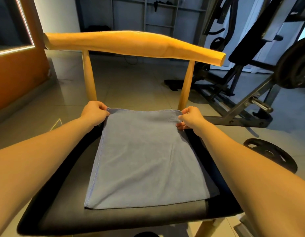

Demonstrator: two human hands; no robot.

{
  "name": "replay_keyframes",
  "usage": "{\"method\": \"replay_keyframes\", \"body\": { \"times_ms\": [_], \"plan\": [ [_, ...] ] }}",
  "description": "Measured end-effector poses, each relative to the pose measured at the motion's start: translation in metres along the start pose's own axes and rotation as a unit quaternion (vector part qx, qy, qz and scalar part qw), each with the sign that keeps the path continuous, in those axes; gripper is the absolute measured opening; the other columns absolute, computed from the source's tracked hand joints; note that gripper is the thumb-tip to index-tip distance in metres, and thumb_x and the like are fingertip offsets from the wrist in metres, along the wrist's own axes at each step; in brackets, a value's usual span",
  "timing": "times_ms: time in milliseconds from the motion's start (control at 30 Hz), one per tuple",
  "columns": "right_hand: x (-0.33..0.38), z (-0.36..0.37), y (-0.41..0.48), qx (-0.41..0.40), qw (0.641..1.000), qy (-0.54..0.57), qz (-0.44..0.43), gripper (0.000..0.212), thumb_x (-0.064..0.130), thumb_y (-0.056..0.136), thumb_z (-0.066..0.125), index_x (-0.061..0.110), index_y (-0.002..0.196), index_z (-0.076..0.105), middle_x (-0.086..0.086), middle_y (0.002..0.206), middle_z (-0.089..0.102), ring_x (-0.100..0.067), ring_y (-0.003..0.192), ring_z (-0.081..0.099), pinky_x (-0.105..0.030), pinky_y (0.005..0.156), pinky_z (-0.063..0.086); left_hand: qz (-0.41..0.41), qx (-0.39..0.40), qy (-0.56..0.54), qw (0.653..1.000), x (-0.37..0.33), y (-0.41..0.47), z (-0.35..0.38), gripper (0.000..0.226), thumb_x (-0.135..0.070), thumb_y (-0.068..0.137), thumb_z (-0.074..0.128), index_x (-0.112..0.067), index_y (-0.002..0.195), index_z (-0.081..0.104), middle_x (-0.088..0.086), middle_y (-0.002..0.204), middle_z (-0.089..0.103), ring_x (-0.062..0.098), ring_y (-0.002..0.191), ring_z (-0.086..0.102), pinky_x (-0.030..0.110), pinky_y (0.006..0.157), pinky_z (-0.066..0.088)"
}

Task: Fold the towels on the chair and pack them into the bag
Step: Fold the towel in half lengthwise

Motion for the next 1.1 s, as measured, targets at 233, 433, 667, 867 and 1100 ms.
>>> {"method": "replay_keyframes", "body": {
  "times_ms": [233, 433, 667, 867, 1100],
  "plan": [
    [-0.003, -0.019, -0.044, 0.008, 0.986, -0.164, 0.015, 0.008, 0.008, 0.094, 0.067, 0.004, 0.1, 0.065, -0.022, 0.095, 0.072, -0.033, 0.08, 0.073, -0.042, 0.067, 0.065, 0.074, 0.037, 0.118, 0.99, -0.007, -0.046, -0.005, 0.022, -0.021, 0.083, 0.078, -0.02, 0.102, 0.065, -0.001, 0.09, 0.069, 0.024, 0.085, 0.067, 0.034, 0.067, 0.052],
    [-0.015, -0.045, -0.115, 0.127, 0.942, -0.295, 0.098, 0.031, 0.032, 0.093, 0.073, 0.002, 0.102, 0.067, -0.015, 0.088, 0.074, -0.025, 0.072, 0.074, -0.033, 0.057, 0.062, 0.033, 0.184, 0.262, 0.947, -0.016, -0.114, -0.022, 0.034, -0.045, 0.08, 0.082, -0.014, 0.074, 0.071, 0.003, 0.073, 0.072, 0.02, 0.076, 0.066, 0.033, 0.063, 0.049],
    [-0.026, -0.054, -0.157, 0.147, 0.924, -0.336, 0.107, 0.023, 0.02, 0.086, 0.077, 0.0, 0.094, 0.071, -0.014, 0.077, 0.076, -0.027, 0.068, 0.076, -0.037, 0.061, 0.064, -0.093, 0.164, 0.177, 0.966, -0.01, -0.139, -0.041, 0.03, -0.028, 0.08, 0.086, -0.003, 0.083, 0.07, 0.009, 0.072, 0.069, 0.021, 0.063, 0.059, 0.03, 0.057, 0.043],
    [-0.039, -0.063, -0.179, 0.166, 0.918, -0.343, 0.112, 0.02, 0.017, 0.084, 0.076, -0.001, 0.092, 0.073, -0.013, 0.075, 0.074, -0.023, 0.062, 0.073, -0.034, 0.06, 0.063, -0.132, 0.149, 0.142, 0.97, -0.015, -0.145, -0.037, 0.027, -0.015, 0.081, 0.084, -0.005, 0.07, 0.062, 0.009, 0.07, 0.06, 0.021, 0.062, 0.052, 0.029, 0.054, 0.038],
    [-0.048, -0.069, -0.188, 0.161, 0.935, -0.302, 0.095, 0.014, 0.01, 0.092, 0.071, -0.001, 0.1, 0.073, -0.012, 0.079, 0.072, -0.02, 0.064, 0.071, -0.031, 0.061, 0.063, -0.127, 0.108, 0.152, 0.974, -0.009, -0.143, -0.047, 0.023, -0.013, 0.086, 0.078, -0.002, 0.081, 0.058, 0.015, 0.085, 0.062, 0.024, 0.07, 0.055, 0.033, 0.065, 0.044]
  ]
}}
Point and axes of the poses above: each hand's wrist, its own y-axis towards the middle knuckle, its own z-axis out of the palm, x = y × z, the point moved 2 cm from there along y, towards the middle knuckle
